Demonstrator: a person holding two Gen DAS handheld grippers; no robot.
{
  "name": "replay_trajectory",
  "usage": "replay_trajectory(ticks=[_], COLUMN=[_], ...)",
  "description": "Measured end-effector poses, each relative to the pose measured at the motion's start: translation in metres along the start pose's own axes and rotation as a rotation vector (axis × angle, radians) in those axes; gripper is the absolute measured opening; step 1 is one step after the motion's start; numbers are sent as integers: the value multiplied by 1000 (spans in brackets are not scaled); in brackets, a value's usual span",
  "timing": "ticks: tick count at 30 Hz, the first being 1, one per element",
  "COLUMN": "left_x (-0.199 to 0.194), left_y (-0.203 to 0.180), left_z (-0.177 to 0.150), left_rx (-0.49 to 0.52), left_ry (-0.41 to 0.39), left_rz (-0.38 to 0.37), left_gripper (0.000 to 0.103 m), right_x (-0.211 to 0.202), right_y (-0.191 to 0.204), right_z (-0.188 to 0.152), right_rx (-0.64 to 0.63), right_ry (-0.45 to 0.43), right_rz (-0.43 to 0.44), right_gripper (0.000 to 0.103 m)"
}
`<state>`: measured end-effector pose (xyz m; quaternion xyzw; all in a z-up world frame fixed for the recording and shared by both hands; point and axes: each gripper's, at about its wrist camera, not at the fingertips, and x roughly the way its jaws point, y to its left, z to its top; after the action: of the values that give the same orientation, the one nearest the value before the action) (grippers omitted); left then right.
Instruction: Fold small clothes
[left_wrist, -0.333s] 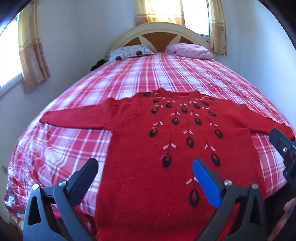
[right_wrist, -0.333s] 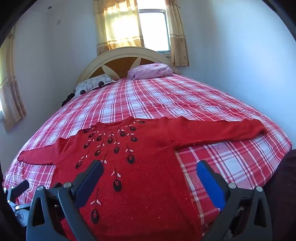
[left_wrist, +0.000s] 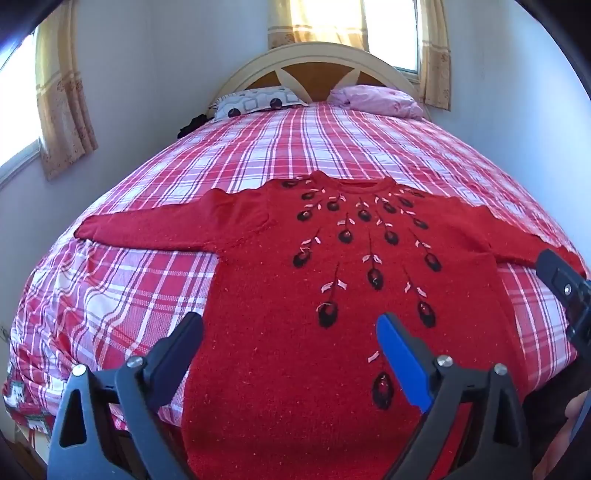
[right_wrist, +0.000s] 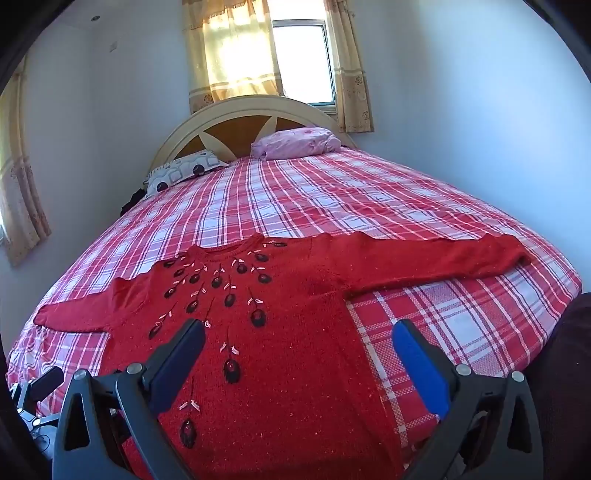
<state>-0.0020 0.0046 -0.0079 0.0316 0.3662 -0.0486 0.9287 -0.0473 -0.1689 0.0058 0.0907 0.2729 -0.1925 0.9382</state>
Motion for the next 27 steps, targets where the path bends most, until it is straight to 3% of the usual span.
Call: replay_trajectory(ticks=[8, 27], left_x=[-2, -2], left_y=[-3, -3], left_z=[0, -2], left_rx=[37, 32], left_ry=[-29, -20], left_rz=[37, 45], left_gripper=[97, 97], right_x=[-1, -1], right_y=[3, 3], right_z=[-7, -8], right_rx=[12, 20], right_ry=[1, 9], right_rz=[-10, -6], right_gripper=[102, 102])
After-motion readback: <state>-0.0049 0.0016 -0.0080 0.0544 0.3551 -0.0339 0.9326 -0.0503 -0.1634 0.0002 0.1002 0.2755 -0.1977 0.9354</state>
